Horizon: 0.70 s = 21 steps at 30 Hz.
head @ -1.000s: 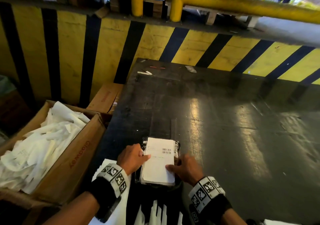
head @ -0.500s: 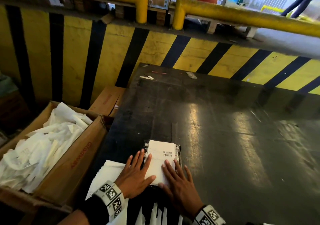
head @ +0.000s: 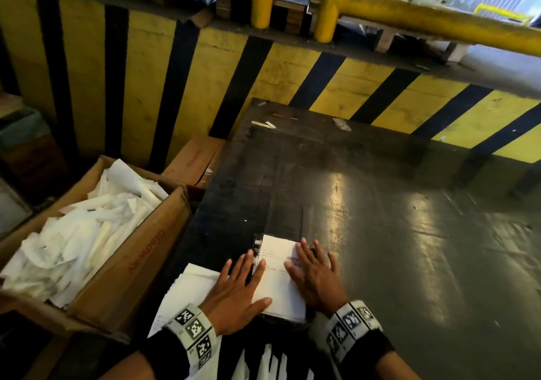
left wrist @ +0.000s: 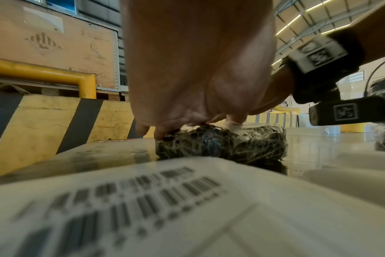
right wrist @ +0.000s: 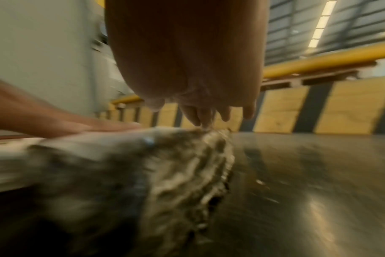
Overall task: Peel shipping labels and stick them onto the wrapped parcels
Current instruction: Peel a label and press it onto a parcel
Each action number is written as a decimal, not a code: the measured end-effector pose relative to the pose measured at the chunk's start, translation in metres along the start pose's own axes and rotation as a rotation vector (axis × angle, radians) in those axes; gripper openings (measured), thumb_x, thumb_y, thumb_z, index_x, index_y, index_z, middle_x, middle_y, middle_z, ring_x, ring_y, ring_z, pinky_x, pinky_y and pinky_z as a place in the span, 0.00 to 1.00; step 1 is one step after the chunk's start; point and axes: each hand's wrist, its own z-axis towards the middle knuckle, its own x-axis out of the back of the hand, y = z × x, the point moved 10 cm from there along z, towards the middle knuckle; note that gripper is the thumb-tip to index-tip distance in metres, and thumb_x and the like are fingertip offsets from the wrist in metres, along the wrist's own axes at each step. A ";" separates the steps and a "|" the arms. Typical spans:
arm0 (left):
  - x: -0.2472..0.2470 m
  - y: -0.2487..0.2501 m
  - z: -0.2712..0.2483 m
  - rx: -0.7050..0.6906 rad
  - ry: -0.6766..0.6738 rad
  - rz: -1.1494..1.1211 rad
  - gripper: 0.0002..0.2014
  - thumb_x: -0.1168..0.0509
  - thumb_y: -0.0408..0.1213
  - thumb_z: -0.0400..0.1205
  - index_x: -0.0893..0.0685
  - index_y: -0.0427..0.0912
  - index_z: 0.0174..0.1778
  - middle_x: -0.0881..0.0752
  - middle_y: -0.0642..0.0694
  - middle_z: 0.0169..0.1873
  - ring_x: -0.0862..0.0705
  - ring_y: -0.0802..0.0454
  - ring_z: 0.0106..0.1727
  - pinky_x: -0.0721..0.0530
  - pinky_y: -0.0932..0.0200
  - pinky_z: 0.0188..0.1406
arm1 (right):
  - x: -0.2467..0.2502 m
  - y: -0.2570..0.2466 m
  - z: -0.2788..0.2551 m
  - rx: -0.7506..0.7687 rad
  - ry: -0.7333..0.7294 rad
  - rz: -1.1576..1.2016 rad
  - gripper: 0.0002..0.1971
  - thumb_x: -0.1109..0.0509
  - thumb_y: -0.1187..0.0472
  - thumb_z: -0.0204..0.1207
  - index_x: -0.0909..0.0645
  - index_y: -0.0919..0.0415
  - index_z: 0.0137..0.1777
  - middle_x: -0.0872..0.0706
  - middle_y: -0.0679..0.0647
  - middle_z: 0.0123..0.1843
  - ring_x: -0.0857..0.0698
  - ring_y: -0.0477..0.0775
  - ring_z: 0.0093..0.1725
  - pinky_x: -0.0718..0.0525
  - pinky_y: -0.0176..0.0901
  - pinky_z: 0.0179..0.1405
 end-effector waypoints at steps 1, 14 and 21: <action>0.000 -0.001 0.001 0.005 0.003 0.003 0.47 0.79 0.71 0.59 0.77 0.47 0.71 0.77 0.46 0.74 0.71 0.47 0.81 0.73 0.49 0.75 | -0.001 -0.010 -0.009 0.062 0.008 -0.018 0.55 0.83 0.25 0.57 0.53 0.51 0.83 0.56 0.46 0.85 0.62 0.52 0.83 0.65 0.53 0.78; 0.000 -0.002 -0.001 0.030 -0.015 -0.006 0.50 0.79 0.71 0.59 0.74 0.48 0.76 0.72 0.42 0.80 0.69 0.48 0.81 0.72 0.50 0.75 | -0.012 -0.001 0.027 0.038 -0.029 -0.043 0.59 0.88 0.23 0.50 0.60 0.49 0.82 0.61 0.45 0.85 0.63 0.51 0.83 0.64 0.55 0.79; 0.005 -0.005 -0.012 0.015 0.038 0.082 0.49 0.72 0.65 0.64 0.63 0.45 0.82 0.64 0.42 0.82 0.74 0.49 0.77 0.73 0.49 0.74 | -0.025 -0.036 -0.013 0.219 -0.036 -0.265 0.37 0.69 0.43 0.83 0.18 0.51 0.65 0.16 0.46 0.67 0.19 0.50 0.67 0.35 0.54 0.67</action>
